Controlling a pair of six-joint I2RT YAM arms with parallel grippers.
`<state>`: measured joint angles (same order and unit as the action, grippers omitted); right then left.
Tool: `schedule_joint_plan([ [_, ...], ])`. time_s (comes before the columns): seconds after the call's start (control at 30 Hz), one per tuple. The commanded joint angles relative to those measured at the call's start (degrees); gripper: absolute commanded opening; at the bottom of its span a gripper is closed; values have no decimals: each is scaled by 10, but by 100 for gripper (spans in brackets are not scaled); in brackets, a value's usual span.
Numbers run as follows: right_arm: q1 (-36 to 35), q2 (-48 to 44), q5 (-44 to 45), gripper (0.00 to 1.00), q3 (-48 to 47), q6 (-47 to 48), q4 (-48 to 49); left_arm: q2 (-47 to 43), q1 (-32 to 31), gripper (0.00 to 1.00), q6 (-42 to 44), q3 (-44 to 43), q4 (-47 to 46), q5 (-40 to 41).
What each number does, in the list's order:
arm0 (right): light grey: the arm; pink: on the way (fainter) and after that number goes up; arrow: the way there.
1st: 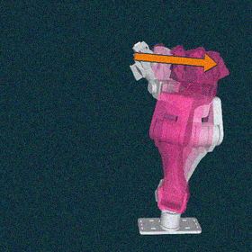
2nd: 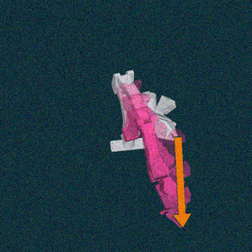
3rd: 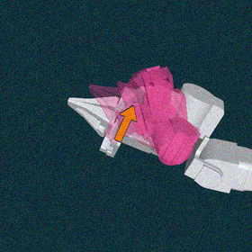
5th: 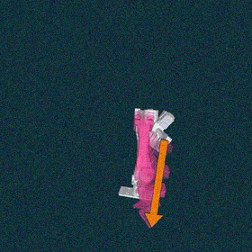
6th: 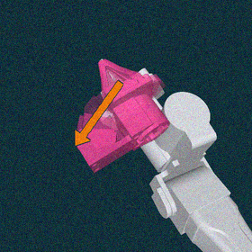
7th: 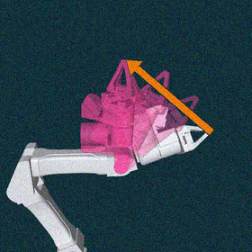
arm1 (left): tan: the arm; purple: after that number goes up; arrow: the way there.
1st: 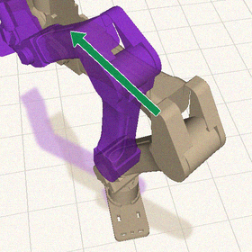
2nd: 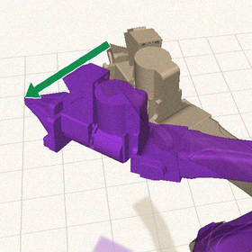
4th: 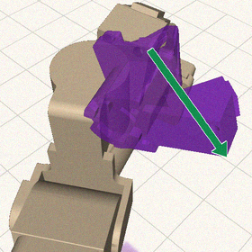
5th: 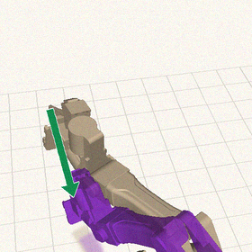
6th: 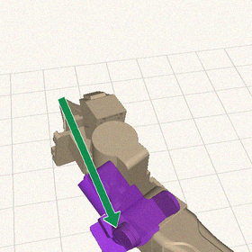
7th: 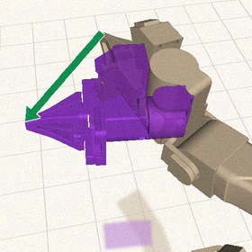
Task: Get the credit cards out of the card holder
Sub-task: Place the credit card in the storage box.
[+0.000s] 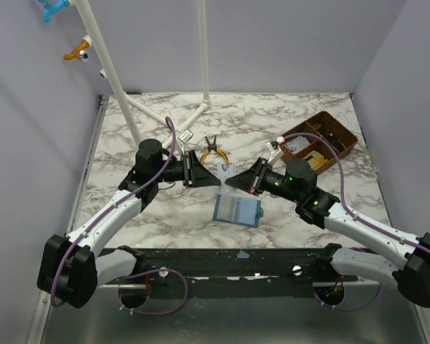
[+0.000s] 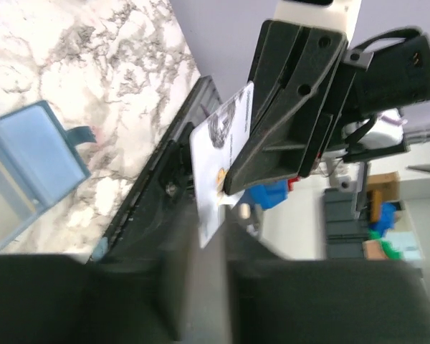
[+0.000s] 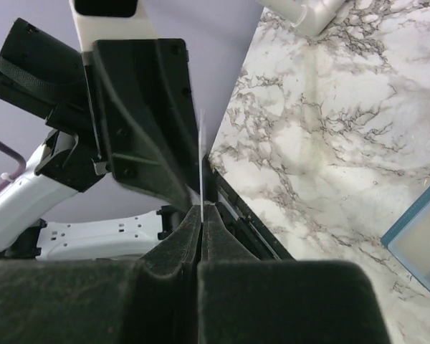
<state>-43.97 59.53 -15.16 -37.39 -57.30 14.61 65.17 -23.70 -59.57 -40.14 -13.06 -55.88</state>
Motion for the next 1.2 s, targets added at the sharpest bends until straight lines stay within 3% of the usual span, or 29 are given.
schedule_joint_plan([
  [0.0, 5, -4, 6, 1, 12, -4, 7, -27, 0, 48, 49, -13, 71, 18],
  [0.03, 5, -4, 13, 1, 10, -4, 0, -30, 0, 64, 66, -19, 94, 34],
  [0.07, 5, -3, 21, 1, 7, -2, -9, -35, 0, 87, 83, -25, 122, 48],
  [0.1, 6, -3, 32, 1, 3, -1, -19, -38, 0, 98, 97, -32, 152, 69],
  [0.23, 9, -3, 89, 1, -14, 1, -66, -50, 0, 98, 162, -67, 279, 159],
  [0.4, 43, 21, 136, 1, -58, 6, -138, -59, 0, 98, 191, -82, 328, 212],
  [0.77, 275, 140, 92, 1, -142, 15, -203, -73, -1, 98, 213, -86, 357, 217],
  [1.17, 368, 296, 197, 1, -253, 30, -266, -71, -1, 98, 230, -105, 384, 206],
])
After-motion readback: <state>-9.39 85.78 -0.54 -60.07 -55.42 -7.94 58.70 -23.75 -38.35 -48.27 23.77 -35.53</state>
